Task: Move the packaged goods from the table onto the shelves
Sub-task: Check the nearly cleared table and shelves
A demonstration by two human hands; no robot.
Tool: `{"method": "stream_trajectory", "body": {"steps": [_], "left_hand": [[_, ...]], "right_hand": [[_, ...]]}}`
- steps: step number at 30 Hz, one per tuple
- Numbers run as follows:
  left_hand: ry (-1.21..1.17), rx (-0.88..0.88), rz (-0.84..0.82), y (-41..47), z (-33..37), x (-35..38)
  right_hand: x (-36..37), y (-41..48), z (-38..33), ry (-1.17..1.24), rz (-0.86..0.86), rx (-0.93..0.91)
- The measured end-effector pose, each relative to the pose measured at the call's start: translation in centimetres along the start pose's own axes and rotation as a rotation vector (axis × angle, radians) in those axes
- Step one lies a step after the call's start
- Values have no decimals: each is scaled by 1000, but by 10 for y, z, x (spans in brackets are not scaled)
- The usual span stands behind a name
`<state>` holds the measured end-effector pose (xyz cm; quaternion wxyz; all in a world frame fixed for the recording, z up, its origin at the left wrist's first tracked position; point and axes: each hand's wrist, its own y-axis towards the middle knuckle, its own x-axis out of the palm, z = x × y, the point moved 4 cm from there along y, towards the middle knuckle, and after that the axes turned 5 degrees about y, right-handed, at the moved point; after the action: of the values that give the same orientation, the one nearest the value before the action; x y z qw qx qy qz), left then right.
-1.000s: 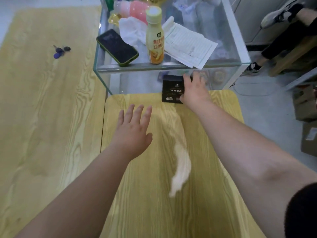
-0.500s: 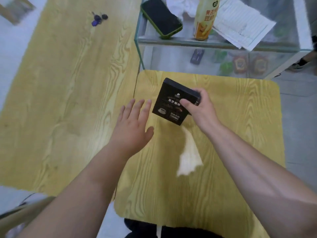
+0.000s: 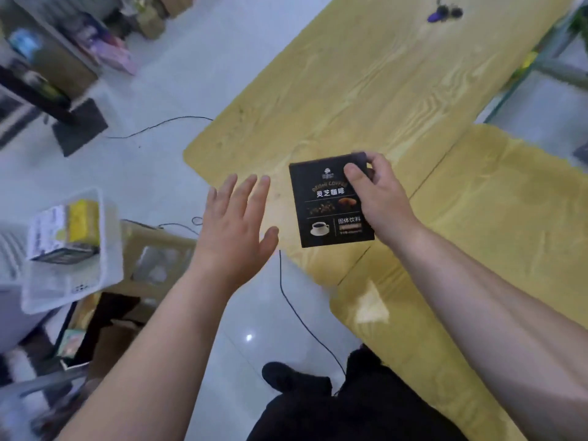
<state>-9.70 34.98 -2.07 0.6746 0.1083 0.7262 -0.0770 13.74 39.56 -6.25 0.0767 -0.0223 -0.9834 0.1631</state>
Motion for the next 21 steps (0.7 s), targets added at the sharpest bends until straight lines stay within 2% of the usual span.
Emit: {"method": "stream_trajectory", "body": {"steps": [5, 9, 12, 16, 21], "left_hand": [[70, -213, 98, -102, -119, -42], [140, -408, 204, -207, -211, -78], [210, -600, 201, -290, -266, -101], [280, -895, 180, -400, -303, -128], [350, -1284, 133, -507, -307, -158]], "right_hand": [[154, -36, -17, -54, -170, -70], [299, -83, -27, -73, -400, -122], [404, -124, -28, -100, -568, -166], [525, -193, -19, -114, -854, -172], [622, -286, -7, -128, -1237, -148]]}}
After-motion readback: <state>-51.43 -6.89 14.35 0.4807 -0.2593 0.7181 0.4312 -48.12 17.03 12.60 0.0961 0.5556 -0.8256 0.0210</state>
